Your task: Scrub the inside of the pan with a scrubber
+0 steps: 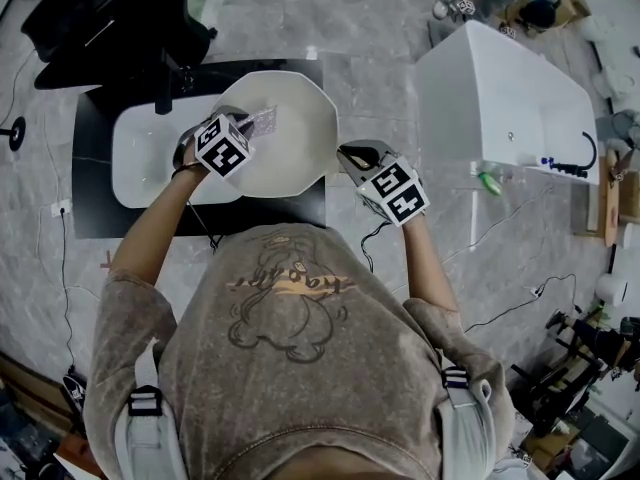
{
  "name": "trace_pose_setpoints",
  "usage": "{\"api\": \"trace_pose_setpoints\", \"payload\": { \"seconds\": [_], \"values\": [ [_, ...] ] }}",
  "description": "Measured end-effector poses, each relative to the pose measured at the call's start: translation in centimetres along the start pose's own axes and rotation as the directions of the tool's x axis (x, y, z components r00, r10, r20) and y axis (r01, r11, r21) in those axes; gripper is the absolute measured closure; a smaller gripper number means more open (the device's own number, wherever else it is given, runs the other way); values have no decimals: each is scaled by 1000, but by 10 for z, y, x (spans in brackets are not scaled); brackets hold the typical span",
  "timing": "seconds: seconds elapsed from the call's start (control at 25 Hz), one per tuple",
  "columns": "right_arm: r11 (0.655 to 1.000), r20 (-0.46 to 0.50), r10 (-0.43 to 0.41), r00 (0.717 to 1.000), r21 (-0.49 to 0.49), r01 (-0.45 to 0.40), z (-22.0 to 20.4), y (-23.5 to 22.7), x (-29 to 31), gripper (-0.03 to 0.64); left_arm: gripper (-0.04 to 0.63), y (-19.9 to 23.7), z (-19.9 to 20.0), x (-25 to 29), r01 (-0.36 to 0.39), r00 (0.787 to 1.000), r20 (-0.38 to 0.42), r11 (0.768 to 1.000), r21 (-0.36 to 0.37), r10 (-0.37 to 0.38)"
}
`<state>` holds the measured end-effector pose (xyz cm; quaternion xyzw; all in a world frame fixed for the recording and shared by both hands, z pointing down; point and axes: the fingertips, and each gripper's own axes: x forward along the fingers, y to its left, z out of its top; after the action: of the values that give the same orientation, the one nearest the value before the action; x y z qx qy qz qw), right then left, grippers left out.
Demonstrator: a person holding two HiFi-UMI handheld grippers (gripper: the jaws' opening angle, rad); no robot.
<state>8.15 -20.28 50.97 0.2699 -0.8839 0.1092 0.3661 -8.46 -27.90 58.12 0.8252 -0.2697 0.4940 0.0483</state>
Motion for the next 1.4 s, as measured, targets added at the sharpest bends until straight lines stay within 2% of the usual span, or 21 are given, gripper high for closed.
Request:
{"api": "trace_pose_setpoints", "payload": {
  "seconds": [0.16, 0.4, 0.56, 0.68, 0.84, 0.92, 1.2, 1.4],
  "values": [
    [991, 161, -58, 985, 129, 37, 31, -7, -11, 588, 525, 4, 22, -32, -14, 991, 130, 988, -154, 34],
    [963, 297, -182, 937, 246, 110, 53, -14, -21, 589, 525, 6, 48, -78, -45, 946, 293, 948, -314, 142],
    [940, 370, -254, 894, 311, 138, 62, -18, -25, 589, 525, 7, 55, -94, -43, 888, 399, 905, -422, 228],
    [927, 408, -298, 863, 340, 159, 67, -21, -25, 590, 525, 8, 55, -104, -62, 841, 449, 879, -472, 300],
    [917, 429, -332, 840, 358, 179, 70, -23, -26, 591, 525, 8, 57, -119, -78, 778, 503, 853, -516, 376],
    [912, 433, -340, 835, 368, 181, 70, -23, -25, 591, 525, 9, 56, -125, -78, 757, 518, 843, -533, 397],
    [896, 450, -379, 809, 396, 200, 73, -27, -26, 597, 525, 13, 51, -134, -85, 726, 539, 834, -546, 427],
    [890, 452, -393, 801, 406, 207, 74, -32, -28, 597, 525, 15, 52, -137, -87, 722, 537, 827, -555, 437]
  ]
}}
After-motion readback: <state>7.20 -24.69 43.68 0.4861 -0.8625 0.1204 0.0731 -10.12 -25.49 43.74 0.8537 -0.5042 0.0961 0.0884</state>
